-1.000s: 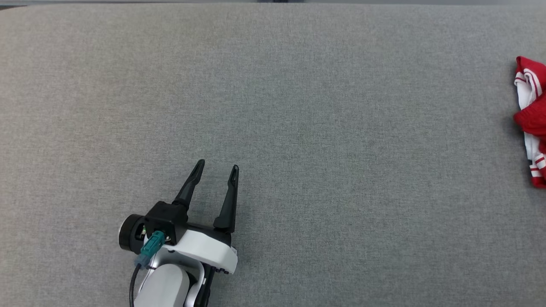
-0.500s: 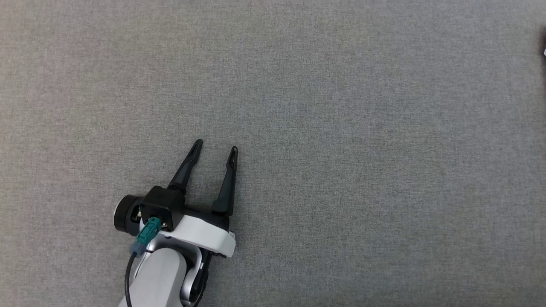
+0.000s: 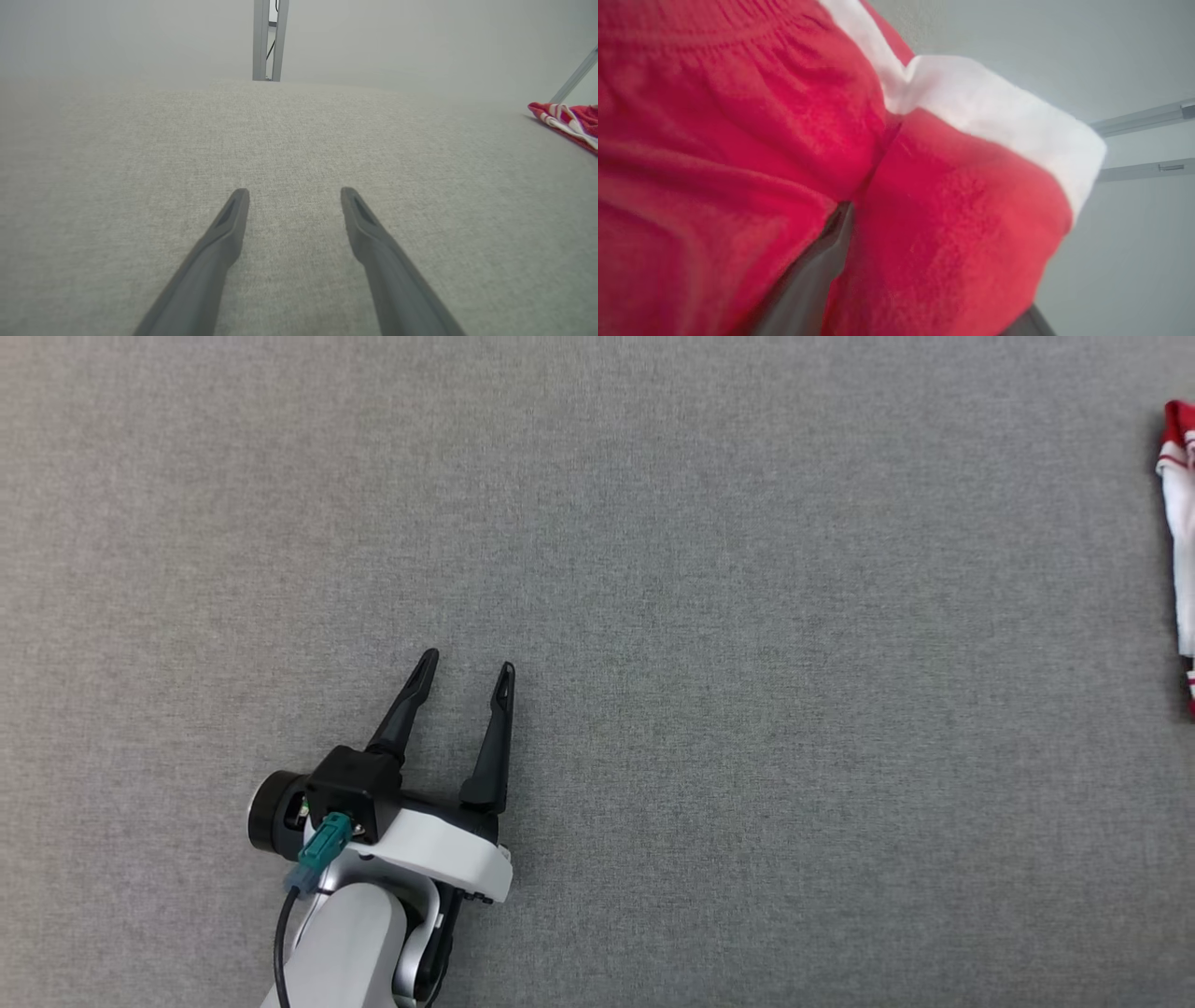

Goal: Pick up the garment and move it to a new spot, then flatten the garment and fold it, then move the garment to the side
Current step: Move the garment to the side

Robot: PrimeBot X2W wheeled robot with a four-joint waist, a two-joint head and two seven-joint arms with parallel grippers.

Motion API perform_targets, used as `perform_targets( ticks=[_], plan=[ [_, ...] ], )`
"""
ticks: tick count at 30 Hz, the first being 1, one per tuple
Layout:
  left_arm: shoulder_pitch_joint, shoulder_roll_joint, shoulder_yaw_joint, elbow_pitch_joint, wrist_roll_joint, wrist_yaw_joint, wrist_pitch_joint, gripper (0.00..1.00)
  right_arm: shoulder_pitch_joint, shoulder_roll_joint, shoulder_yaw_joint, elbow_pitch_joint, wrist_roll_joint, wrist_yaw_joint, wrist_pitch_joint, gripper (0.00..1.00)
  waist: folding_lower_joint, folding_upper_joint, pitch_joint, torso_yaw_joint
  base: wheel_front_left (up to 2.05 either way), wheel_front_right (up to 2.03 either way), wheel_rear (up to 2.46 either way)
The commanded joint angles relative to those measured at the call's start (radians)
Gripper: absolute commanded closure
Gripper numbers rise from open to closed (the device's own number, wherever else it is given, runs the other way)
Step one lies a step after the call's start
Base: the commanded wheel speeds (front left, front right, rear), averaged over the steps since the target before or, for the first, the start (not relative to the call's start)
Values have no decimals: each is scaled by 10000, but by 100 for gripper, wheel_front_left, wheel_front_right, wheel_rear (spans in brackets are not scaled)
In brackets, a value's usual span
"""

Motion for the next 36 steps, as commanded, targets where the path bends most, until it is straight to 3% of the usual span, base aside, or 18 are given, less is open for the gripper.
perform_targets(
  ticks=[1, 12, 20, 31, 36],
  plan=[
    [73, 46, 7, 12, -70, -17, 6, 0, -155, -39, -62, 189, -74, 0, 86, 0, 0, 0, -194, -27, 0, 0, 0],
    [235, 45, -88, 29, -363, 67, 6, 0, -770, -248, -63, 461, -830, 0, 180, 0, 0, 0, -926, 38, 0, 0, 0],
    [604, 45, 74, 47, -399, 37, 6, 0, -901, 106, -232, 289, -1196, 0, 50, 0, 0, 0, -1676, -9, 0, 0, 0],
    [1282, 47, 835, -316, -369, -60, -2, 0, 378, 1672, -1911, -917, 348, 0, -1883, 0, 0, 0, -3053, -107, 0, 0, 0],
    [1645, 42, 1306, -708, -425, -86, -2, 0, 1765, 2626, -3375, -2245, 777, 0, -2224, 0, 0, 0, -3638, -84, 0, 0, 0]
  ],
)
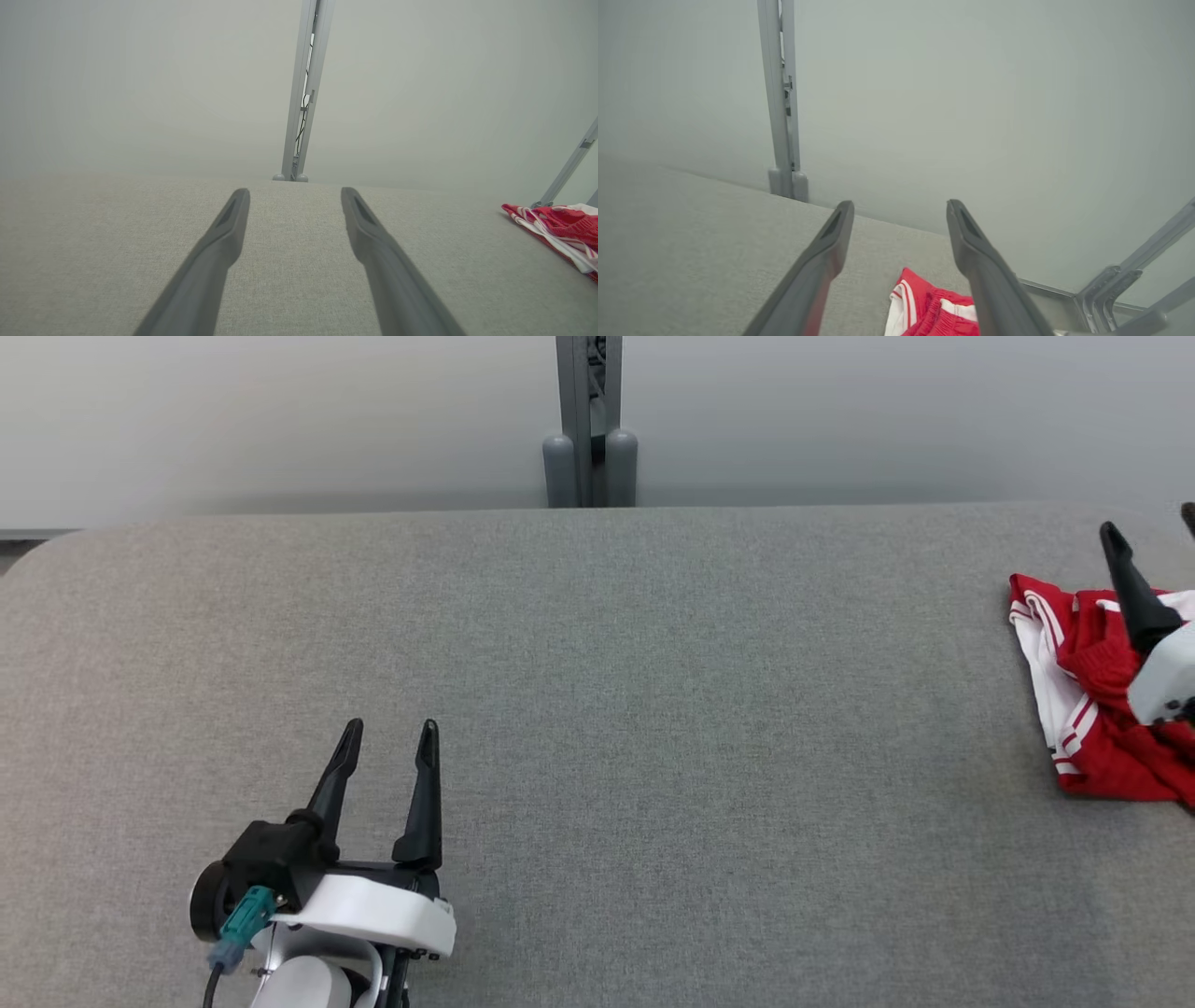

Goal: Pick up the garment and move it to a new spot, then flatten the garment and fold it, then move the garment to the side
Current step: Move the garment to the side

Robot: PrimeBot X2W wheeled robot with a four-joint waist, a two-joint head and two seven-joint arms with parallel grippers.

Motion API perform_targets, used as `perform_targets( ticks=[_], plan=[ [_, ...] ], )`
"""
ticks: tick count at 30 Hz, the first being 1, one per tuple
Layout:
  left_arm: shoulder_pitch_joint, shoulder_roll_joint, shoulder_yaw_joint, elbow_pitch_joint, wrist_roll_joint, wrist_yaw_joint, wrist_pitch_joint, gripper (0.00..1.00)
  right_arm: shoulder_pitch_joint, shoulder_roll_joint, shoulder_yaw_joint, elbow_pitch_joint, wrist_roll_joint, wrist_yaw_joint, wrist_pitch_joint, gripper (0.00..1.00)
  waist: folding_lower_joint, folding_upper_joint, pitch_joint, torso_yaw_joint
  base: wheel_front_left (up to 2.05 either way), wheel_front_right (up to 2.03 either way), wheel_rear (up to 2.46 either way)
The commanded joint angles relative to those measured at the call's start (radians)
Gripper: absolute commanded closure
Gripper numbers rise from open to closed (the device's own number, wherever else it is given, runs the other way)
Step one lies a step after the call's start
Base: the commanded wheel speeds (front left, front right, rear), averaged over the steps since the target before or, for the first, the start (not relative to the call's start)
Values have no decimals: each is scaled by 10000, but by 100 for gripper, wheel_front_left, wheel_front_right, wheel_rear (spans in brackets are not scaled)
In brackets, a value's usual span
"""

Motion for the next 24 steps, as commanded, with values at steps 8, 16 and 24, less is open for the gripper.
perform_targets(
  ticks=[8, 16, 24],
  plan=[
    [706, 33, 519, -374, -81, -4, -11, 0, 3732, 2238, -4508, -3827, -2334, 1, -80, 0, 0, -1, -864, 24, 0, 0, 0],
    [1111, 39, 709, -469, -158, -136, -11, 0, 6191, 4182, -6056, -5600, -5192, -3, -82, 0, 0, -1, -1122, 24, 0, 0, 0],
    [1346, 39, 682, -365, -80, -28, -11, 0, 7630, 5172, -6815, -6498, -6431, 0, -83, 0, 0, -1, -1218, 61, 0, 0, 0]
  ],
)
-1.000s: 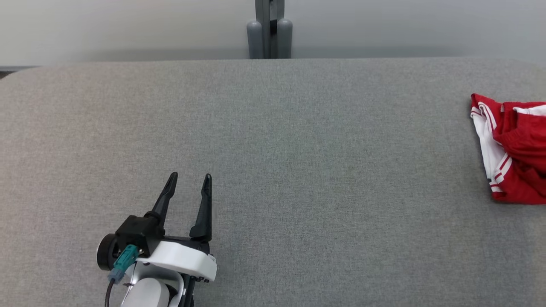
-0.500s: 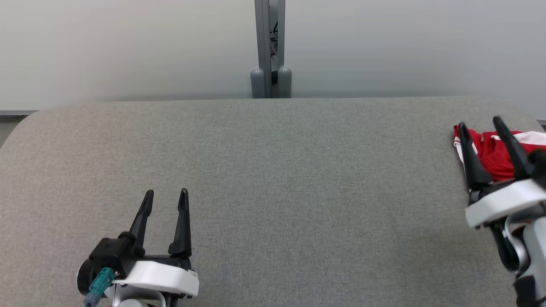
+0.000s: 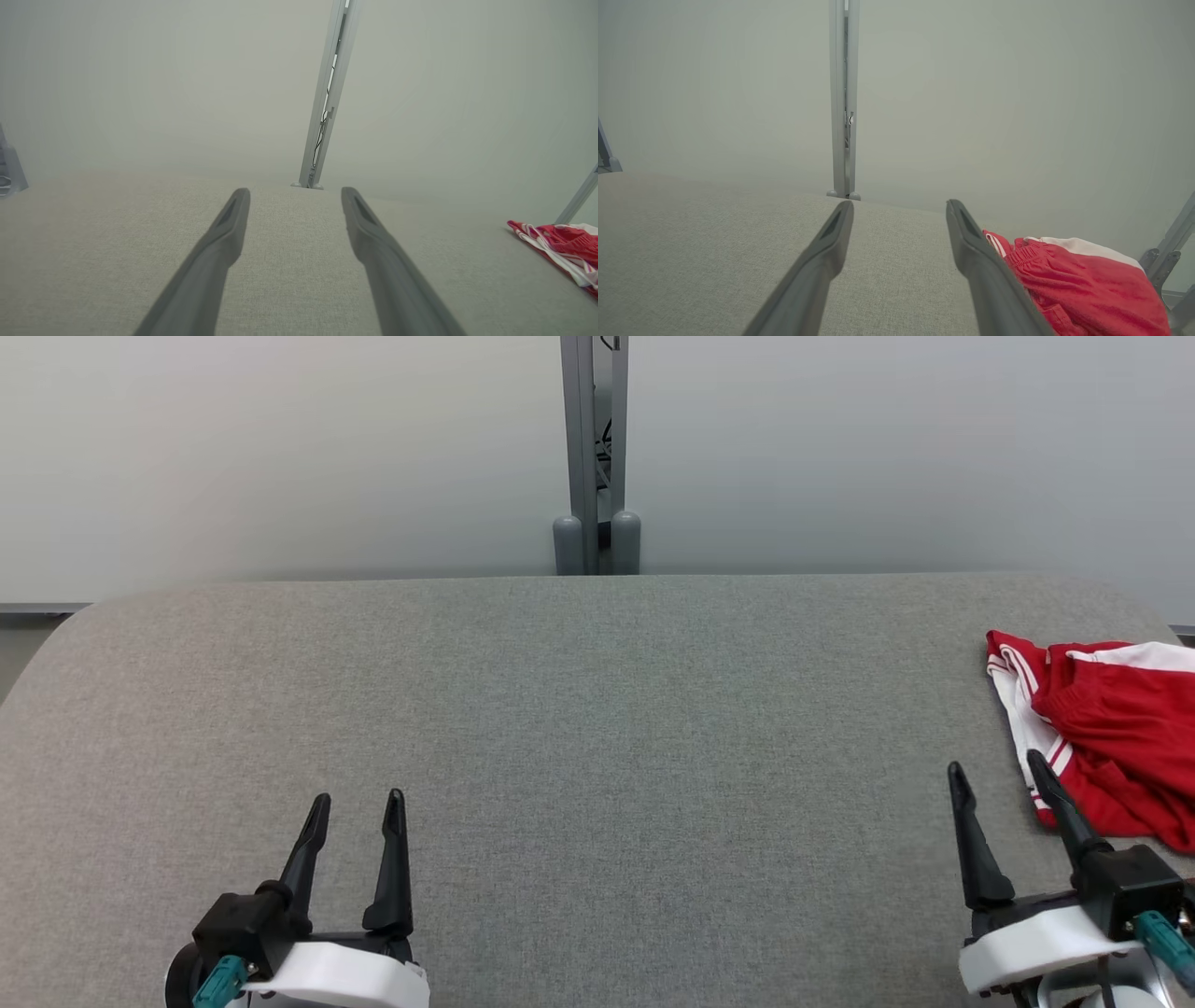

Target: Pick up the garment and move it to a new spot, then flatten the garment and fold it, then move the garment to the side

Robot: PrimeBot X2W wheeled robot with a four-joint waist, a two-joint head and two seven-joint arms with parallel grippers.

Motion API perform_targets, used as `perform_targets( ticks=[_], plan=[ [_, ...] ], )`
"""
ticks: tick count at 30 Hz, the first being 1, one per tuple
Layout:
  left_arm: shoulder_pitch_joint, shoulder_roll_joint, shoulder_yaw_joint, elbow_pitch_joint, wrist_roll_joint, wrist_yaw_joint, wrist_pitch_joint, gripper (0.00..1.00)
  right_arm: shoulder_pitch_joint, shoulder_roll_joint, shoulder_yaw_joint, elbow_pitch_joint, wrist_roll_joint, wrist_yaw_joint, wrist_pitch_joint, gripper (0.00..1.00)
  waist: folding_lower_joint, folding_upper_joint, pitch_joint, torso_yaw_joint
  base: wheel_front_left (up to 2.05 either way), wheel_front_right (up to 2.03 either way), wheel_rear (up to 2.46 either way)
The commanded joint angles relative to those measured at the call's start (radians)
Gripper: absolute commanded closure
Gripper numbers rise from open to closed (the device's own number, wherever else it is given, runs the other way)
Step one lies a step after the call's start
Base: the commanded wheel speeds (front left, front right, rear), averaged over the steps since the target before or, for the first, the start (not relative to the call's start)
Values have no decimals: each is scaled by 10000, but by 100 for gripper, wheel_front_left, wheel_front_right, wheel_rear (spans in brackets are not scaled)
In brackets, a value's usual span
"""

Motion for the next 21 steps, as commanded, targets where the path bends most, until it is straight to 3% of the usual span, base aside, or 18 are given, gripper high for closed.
perform_targets(
  ticks=[1, 9, 21],
  plan=[
    [5, 37, 26, 9, 71, 58, -11, 0, 107, -25, -167, -201, 18, 0, -43, 0, 0, -1, -2, -7, 0, 0, 0],
    [158, 41, 144, 77, 541, 715, -11, 0, 678, 72, -333, -921, 81, 0, -43, 0, 0, -1, 12, -3, 0, 0, 0],
    [294, 40, 268, 75, 351, 739, -11, 0, 714, 73, -200, -904, 264, 0, -44, 0, 0, -1, 39, 67, 0, 0, 0]
  ],
)
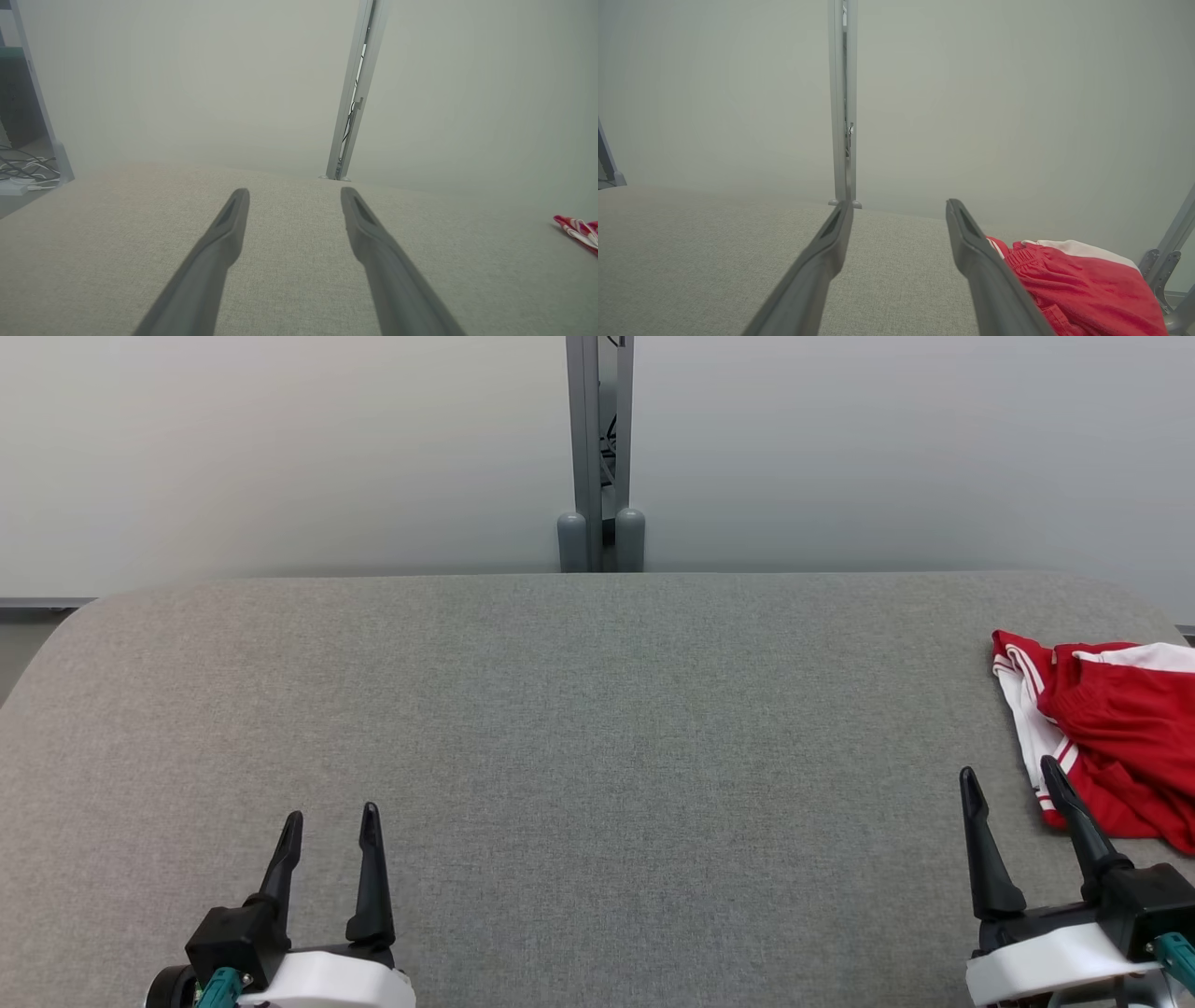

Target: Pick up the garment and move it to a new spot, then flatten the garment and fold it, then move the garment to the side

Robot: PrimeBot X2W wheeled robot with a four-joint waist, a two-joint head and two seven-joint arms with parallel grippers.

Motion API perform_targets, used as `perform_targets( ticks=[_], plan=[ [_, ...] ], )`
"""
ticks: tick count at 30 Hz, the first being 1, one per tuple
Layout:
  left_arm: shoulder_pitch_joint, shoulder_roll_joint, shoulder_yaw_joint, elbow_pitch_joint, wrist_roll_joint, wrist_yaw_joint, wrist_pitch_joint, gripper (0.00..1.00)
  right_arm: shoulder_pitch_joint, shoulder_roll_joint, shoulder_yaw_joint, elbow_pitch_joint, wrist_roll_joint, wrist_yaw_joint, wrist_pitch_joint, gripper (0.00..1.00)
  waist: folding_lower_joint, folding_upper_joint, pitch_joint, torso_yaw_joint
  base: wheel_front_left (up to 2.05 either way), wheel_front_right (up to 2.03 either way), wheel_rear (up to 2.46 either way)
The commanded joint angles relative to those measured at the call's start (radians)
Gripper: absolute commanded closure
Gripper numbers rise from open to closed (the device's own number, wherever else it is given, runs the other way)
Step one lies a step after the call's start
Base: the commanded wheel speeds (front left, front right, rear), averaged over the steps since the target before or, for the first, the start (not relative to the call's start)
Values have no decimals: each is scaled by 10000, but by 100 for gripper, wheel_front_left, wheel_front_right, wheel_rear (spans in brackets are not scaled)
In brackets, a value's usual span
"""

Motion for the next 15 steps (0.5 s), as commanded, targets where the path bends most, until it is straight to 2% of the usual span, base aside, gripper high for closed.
perform_targets(
  ticks=[1, 7, 15],
  plan=[
    [112, 42, 64, 32, -17, 52, -11, 0, 122, -28, 34, 45, 50, 0, -44, 0, 0, 0, -19, 3, 0, 0, 0],
    [163, 42, 99, 119, -31, 59, -11, 0, 121, -28, 47, 78, 49, 0, -44, 0, 0, 0, -77, -4, 0, 0, 0],
    [199, 40, 109, 11, -104, -144, -11, 0, 153, -27, 39, 96, -21, 0, -44, 0, 0, 0, -127, 6, 0, 0, 0]
  ],
)
